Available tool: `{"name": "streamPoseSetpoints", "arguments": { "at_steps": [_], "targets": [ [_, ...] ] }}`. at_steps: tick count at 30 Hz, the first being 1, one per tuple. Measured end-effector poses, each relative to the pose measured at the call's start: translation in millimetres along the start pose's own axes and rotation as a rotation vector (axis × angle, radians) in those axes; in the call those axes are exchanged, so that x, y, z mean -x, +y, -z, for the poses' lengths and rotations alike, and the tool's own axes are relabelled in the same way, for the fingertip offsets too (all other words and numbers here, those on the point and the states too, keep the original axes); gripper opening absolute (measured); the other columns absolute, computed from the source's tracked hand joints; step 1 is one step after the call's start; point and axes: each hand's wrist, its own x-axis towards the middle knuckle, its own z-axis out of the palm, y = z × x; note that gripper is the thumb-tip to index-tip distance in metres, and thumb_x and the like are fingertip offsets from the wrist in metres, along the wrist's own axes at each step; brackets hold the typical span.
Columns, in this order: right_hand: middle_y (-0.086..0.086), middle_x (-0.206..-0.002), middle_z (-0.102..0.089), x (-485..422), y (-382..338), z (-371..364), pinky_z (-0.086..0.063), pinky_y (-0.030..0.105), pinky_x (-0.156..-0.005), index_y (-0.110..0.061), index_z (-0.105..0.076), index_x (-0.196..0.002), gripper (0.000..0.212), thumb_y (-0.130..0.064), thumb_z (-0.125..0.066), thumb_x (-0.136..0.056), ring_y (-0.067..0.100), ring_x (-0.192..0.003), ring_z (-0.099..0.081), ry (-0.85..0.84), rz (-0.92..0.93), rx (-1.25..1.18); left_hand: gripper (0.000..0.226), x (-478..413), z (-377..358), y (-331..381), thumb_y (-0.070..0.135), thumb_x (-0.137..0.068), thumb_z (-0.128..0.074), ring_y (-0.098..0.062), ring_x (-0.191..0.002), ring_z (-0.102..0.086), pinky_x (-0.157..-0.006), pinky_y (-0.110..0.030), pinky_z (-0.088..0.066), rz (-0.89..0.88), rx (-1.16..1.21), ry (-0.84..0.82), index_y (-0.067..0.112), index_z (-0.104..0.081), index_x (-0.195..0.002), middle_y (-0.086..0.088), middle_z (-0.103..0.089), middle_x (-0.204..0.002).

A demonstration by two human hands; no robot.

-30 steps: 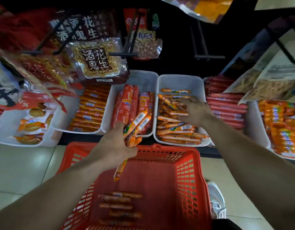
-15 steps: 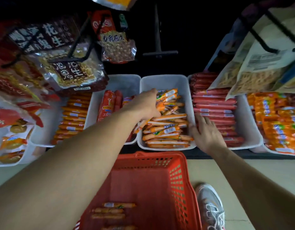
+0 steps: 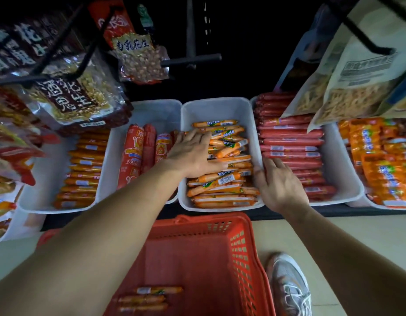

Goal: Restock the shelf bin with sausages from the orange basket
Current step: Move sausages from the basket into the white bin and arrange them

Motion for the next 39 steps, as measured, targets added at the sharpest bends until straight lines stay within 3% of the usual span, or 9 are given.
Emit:
{"name": "streamPoseSetpoints", "arguments": {
  "at_steps": [3, 6, 9, 13, 17, 24, 30, 34, 39],
  "targets": [
    [0.009, -0.121, -0.058, -0.7, -0.9, -0.4, -0.048, 0.045, -0.091, -0.015, -0.053, -0.127, 0.045, -0.045, -0.031, -0.102, 0.031, -0.110, -0.055, 0.000, -0.010, 0.004, 0.105, -5.4, -10.6, 14.0, 0.086, -0.077, -0.039, -0.030, -0.149, -0.016, -0.121, -0.054, -0.012, 0.026, -0.002, 0.157, 0.019, -0.016, -0.155, -0.009, -0.029, -0.159],
    [0.006, -0.109, -0.058, -1.5, 1.3, -2.8, -0.050, 0.047, -0.083, -0.016, -0.054, -0.119, 0.068, -0.063, -0.010, -0.097, 0.030, -0.100, -0.055, 0.006, 0.007, 0.007, 0.101, -16.3, -14.2, 23.8, 0.081, -0.077, -0.050, -0.031, -0.146, -0.025, -0.120, -0.052, -0.019, 0.040, 0.153, 0.193, 0.021, -0.021, -0.152, -0.007, -0.029, -0.157],
    [0.009, -0.109, -0.060, -1.2, -0.2, -2.0, -0.049, 0.045, -0.081, -0.015, -0.055, -0.119, 0.057, -0.055, -0.023, -0.096, 0.033, -0.101, -0.057, 0.034, -0.033, -0.040, 0.104, -20.9, -17.4, 32.4, 0.080, -0.070, -0.061, -0.028, -0.144, -0.021, -0.120, -0.047, -0.019, 0.035, 0.328, 0.126, 0.027, -0.024, -0.152, 0.004, -0.019, -0.153],
    [0.010, -0.113, -0.060, -0.6, -3.1, -1.0, -0.047, 0.044, -0.081, -0.013, -0.055, -0.119, 0.048, -0.050, -0.032, -0.099, 0.035, -0.106, -0.057, 0.032, -0.037, -0.008, 0.104, -5.2, -24.5, 30.6, 0.090, -0.069, -0.041, -0.024, -0.145, -0.020, -0.120, -0.044, -0.022, 0.065, 0.345, 0.237, 0.028, -0.028, -0.152, 0.005, -0.022, -0.155],
    [0.008, -0.112, -0.060, -0.4, -4.1, -0.8, -0.045, 0.042, -0.077, -0.015, -0.056, -0.119, 0.047, -0.051, -0.033, -0.099, 0.034, -0.103, -0.058, 0.041, -0.035, -0.007, 0.104, -2.8, -16.7, 42.4, 0.090, -0.070, -0.041, -0.026, -0.146, -0.023, -0.119, -0.046, -0.024, 0.116, 0.343, 0.263, 0.032, -0.021, -0.154, 0.003, -0.023, -0.158],
    [0.004, -0.108, -0.061, 0.1, 0.0, -3.6, -0.048, 0.041, -0.073, -0.020, -0.053, -0.120, 0.042, -0.050, -0.031, -0.101, 0.030, -0.097, -0.060, 0.068, 0.003, -0.024, 0.058, -49.4, -23.7, 12.6, 0.060, -0.101, -0.023, -0.027, -0.147, -0.023, -0.120, -0.048, -0.018, 0.027, 0.119, 0.130, 0.034, -0.031, -0.152, 0.002, -0.025, -0.161],
    [0.004, -0.104, -0.061, -0.5, 0.7, -4.9, -0.047, 0.038, -0.069, -0.020, -0.053, -0.118, 0.043, -0.051, -0.030, -0.100, 0.029, -0.092, -0.061, 0.084, 0.023, -0.020, 0.051, -53.3, -21.3, 11.5, 0.054, -0.096, -0.049, -0.023, -0.140, -0.038, -0.113, -0.047, -0.034, 0.052, 0.322, 0.223, 0.034, -0.039, -0.141, 0.003, -0.044, -0.151],
    [0.002, -0.102, -0.060, -0.1, 0.3, -5.9, -0.052, 0.041, -0.068, -0.021, -0.052, -0.114, 0.044, -0.053, -0.027, -0.099, 0.027, -0.088, -0.062, 0.093, 0.022, -0.002, 0.057, -52.9, -21.5, 16.0, 0.062, -0.093, -0.047, -0.024, -0.151, -0.012, -0.121, -0.053, -0.010, -0.042, 0.130, 0.182, 0.040, -0.041, -0.145, 0.009, -0.020, -0.164],
    [0.003, -0.103, -0.062, 0.6, 0.5, -5.4, -0.052, 0.041, -0.069, -0.020, -0.053, -0.114, 0.037, -0.048, -0.033, -0.100, 0.029, -0.089, -0.063, 0.106, 0.016, -0.014, 0.069, -60.0, -7.3, 60.5, 0.066, -0.077, -0.065, -0.023, -0.135, -0.042, -0.115, -0.046, -0.027, -0.125, 0.207, 0.230, 0.036, -0.049, -0.137, 0.006, -0.051, -0.144]
  ]
}}
